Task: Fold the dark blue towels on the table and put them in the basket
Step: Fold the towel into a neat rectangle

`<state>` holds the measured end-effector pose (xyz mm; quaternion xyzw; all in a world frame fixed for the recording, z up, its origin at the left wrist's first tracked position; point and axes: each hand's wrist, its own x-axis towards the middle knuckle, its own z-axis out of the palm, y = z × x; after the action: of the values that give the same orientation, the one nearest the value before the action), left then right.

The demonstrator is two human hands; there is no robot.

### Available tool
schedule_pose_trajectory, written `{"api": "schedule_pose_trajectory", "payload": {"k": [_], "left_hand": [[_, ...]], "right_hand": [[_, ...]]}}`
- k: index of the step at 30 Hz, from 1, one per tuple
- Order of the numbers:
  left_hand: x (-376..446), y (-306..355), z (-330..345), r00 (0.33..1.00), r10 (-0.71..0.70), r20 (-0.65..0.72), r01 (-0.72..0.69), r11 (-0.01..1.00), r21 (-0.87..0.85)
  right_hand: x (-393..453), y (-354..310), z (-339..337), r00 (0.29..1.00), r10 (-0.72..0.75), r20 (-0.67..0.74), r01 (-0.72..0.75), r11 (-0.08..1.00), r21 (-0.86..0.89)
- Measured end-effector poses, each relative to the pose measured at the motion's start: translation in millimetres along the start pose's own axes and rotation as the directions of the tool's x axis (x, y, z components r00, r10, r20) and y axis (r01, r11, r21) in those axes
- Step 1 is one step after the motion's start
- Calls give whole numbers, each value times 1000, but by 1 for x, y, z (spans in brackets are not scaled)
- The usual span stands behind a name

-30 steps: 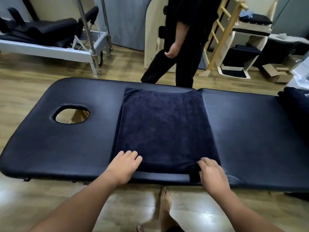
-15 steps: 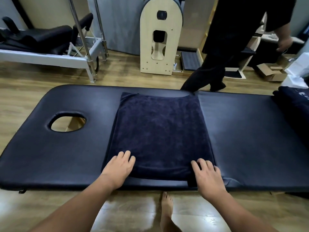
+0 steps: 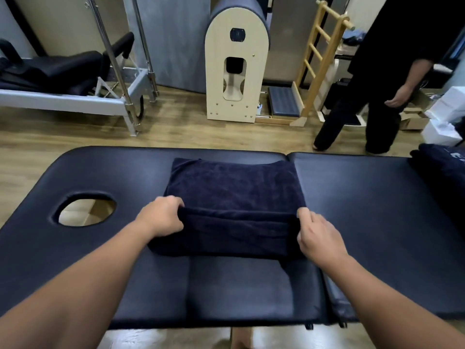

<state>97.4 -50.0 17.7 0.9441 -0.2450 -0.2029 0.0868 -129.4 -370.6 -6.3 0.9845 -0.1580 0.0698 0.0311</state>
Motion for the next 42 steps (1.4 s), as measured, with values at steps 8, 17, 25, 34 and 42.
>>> {"api": "schedule_pose_trajectory", "payload": {"k": [8, 17, 25, 34, 42], "left_hand": [[128, 11, -49, 994, -78, -81, 79, 997, -2], [192, 52, -25, 923, 159, -350, -12, 922, 387], [171, 48, 28, 991, -114, 66, 107, 988, 111], [186, 25, 7, 926, -347, 148, 363, 926, -105], [182, 15, 8, 898, -421, 126, 439, 856, -272]], "right_hand": [[150, 38, 19, 996, -81, -45, 82, 997, 10], [262, 42, 50, 991, 125, 53, -119, 988, -101], [209, -4, 72, 867, -24, 498, -36, 993, 111], [218, 20, 63, 811, 312, 495, -415, 903, 110], [211, 22, 65, 613, 461, 642, -748, 598, 286]]}}
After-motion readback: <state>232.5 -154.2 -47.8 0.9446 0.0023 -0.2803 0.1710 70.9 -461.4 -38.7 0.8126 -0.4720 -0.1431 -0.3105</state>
